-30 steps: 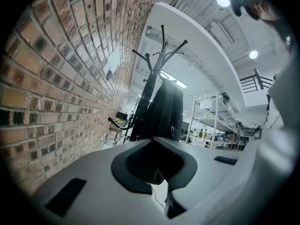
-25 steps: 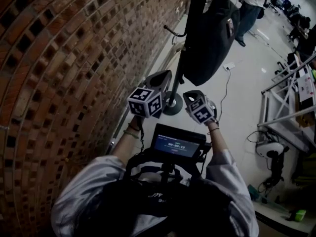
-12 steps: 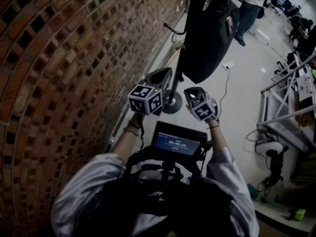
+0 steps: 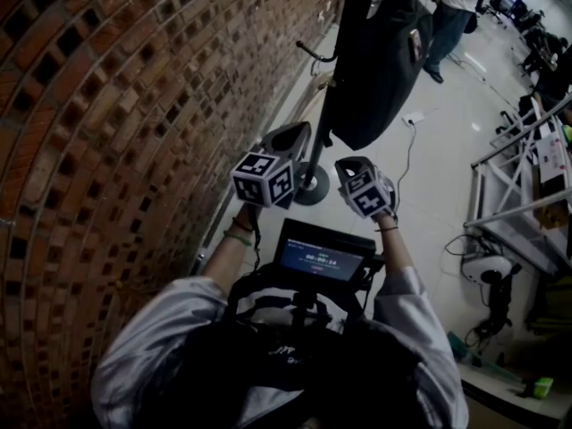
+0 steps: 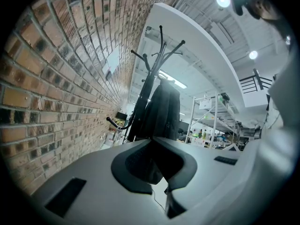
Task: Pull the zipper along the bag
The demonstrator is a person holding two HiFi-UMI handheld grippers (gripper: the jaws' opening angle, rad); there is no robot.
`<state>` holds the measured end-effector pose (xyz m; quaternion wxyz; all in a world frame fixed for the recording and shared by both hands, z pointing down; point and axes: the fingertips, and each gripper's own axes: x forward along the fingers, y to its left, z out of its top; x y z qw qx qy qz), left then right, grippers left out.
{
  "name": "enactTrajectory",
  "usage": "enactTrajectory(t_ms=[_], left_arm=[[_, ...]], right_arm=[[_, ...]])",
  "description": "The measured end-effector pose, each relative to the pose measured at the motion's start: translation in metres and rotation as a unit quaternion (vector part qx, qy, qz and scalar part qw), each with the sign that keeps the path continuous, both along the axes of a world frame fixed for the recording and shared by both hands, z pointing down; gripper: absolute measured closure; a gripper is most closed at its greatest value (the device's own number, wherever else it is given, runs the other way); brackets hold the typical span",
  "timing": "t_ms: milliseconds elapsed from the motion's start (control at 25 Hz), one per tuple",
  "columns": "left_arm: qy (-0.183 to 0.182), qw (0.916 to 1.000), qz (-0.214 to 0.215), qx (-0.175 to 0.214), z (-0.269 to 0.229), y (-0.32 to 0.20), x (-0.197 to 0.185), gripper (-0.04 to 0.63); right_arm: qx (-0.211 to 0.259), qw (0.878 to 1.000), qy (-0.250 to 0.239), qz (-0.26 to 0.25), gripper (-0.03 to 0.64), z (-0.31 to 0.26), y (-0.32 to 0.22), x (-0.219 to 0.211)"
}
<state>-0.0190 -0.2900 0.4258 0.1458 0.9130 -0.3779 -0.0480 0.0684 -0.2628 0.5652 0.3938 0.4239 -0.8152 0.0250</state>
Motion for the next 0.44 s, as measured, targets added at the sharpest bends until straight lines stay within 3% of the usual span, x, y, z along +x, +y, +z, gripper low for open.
enactTrajectory(t_ms=[280, 440], left_arm=[[0.009, 1.0000, 0.003, 0.001, 0.0015, -0.0004, 0.0011, 0.588], [-0.006, 1.0000, 0.002, 0.000, 0.0002, 0.0016, -0.0003, 0.588]], right_arm=[[-0.002, 1.000, -0.001, 0.004, 0.617, 0.0000, 0.0003, 0.0025], [0.000, 1.000, 0.004, 0.004, 0.617, 0.0004, 0.0008, 0.0041]])
